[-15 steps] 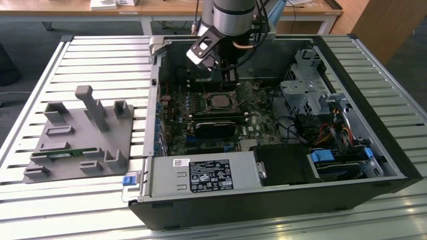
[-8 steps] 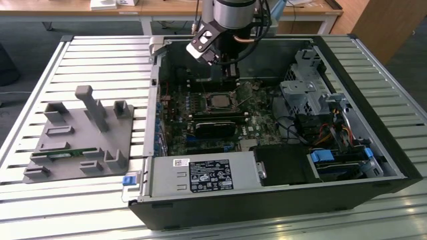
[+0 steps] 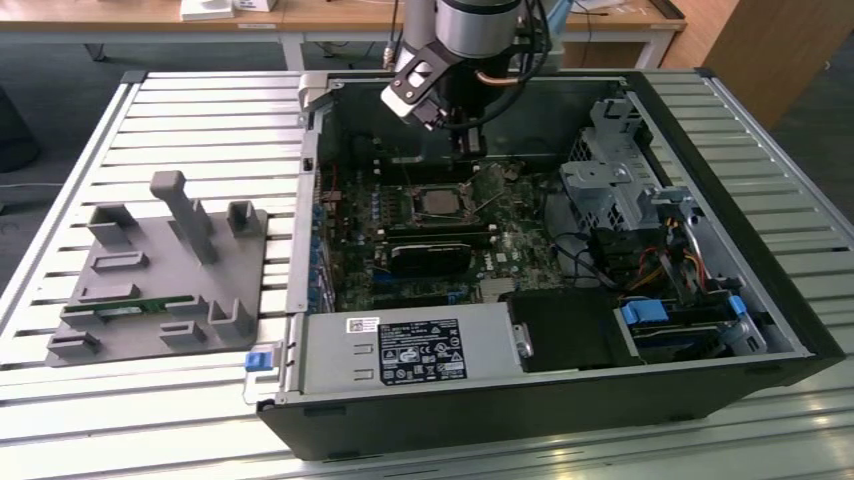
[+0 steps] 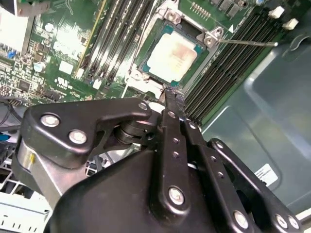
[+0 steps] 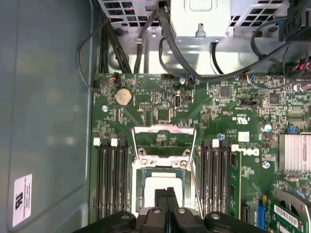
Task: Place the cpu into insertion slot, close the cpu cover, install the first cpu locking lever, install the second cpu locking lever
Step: 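Close the cpu cover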
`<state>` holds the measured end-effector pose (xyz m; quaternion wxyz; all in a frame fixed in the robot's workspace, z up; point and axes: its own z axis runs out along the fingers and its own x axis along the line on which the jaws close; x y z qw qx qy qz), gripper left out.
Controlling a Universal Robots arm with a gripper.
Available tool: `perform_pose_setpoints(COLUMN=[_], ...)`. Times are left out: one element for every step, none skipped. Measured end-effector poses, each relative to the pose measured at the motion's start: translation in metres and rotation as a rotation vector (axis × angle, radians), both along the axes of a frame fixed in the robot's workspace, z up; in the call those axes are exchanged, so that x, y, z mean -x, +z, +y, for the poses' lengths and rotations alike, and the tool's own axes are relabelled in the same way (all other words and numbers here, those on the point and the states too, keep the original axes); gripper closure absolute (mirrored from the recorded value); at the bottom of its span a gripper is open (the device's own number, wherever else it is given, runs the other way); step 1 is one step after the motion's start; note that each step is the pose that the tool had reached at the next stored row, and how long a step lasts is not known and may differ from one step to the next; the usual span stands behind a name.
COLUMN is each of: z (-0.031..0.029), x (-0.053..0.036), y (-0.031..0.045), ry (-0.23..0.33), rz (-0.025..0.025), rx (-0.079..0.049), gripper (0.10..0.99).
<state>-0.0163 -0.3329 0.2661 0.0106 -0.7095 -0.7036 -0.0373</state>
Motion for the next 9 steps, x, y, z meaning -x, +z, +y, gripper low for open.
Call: perform_pose_setpoints(z=[0.0000,0.0000,0.0000,0.0000,0.0000,0.0000,0.0000,0.0000,0.0000], x=[-0.0006,-0.0013,-0.0020,-0.0027,-0.0036,-0.0047,-0.0056,-0.0062,-0.0067], y=[0.0000,0.0000,0.0000,0.0000,0.0000,0.0000,0.0000,0.0000,0.0000], ry=[0.000,0.000,0.000,0.000,0.000,0.000,0.000,0.000,0.000], rz=[0.0000,0.0000,0.0000,0.0001,0.0001,0.0001,0.0000,0.0001,0.0000], rx=[0.000,0.000,0.000,0.000,0.000,0.000,0.000,0.000,0.000], gripper=[0.980,0.980,0.980,0.980,0.980,0.980,0.980,0.980,0.980])
